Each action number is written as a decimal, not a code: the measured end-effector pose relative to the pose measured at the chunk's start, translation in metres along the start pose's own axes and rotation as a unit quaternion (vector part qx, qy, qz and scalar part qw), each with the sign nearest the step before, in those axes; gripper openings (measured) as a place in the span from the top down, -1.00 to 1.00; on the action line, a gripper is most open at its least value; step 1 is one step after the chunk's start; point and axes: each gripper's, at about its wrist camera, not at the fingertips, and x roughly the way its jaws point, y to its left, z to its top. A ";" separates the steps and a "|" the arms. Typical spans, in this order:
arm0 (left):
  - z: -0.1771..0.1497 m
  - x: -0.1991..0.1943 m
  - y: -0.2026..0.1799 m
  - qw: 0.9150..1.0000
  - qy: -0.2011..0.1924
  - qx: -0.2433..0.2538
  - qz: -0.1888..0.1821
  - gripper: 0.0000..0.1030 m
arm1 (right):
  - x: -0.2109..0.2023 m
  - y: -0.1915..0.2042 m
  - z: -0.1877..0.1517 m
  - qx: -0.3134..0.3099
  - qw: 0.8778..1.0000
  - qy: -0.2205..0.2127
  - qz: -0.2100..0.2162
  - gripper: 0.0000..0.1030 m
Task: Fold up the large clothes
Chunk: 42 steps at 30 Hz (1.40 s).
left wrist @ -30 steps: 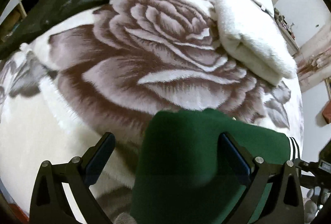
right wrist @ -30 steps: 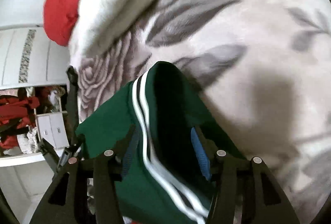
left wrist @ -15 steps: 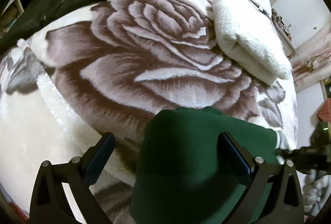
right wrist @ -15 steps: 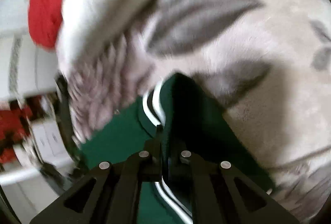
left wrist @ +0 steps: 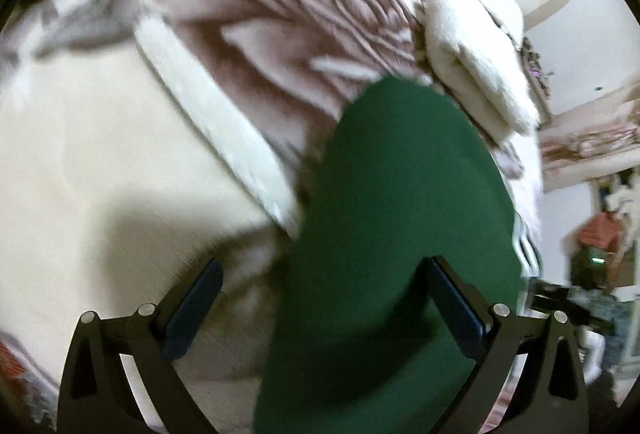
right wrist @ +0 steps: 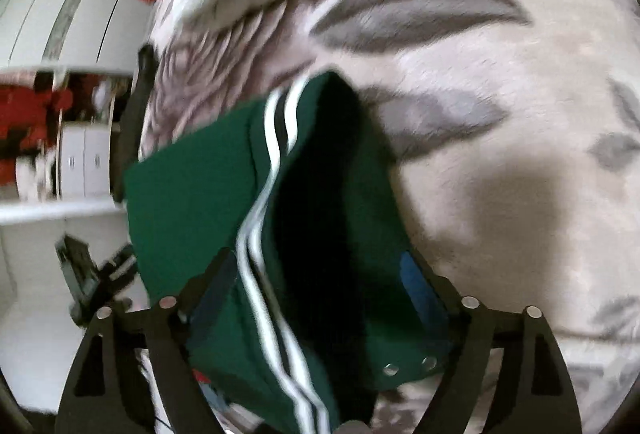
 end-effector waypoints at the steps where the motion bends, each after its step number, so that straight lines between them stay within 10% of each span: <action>1: -0.003 0.004 0.002 1.000 0.008 -0.005 -0.019 -1.00 | 0.010 -0.005 0.000 -0.004 1.000 0.011 0.001 -0.78; 13: -0.013 0.046 0.013 0.988 0.055 -0.031 -0.144 -1.00 | 0.088 -0.043 0.004 0.058 0.962 0.117 0.239 -1.00; 20: -0.003 0.037 0.001 0.987 0.017 0.007 -0.161 -0.84 | 0.108 -0.018 0.011 0.053 0.970 0.137 0.195 -1.00; 24: 0.000 0.033 0.004 0.984 0.010 0.005 -0.176 -0.64 | 0.108 -0.001 0.004 0.065 0.963 0.137 0.223 -0.26; 29: 0.007 0.025 0.004 0.979 0.008 -0.010 -0.201 -0.59 | 0.098 0.022 -0.004 0.066 0.963 0.113 0.234 0.01; 42: 0.085 -0.018 -0.081 0.967 0.001 0.071 -0.243 -0.57 | -0.024 0.063 0.017 0.062 0.965 0.004 0.253 0.10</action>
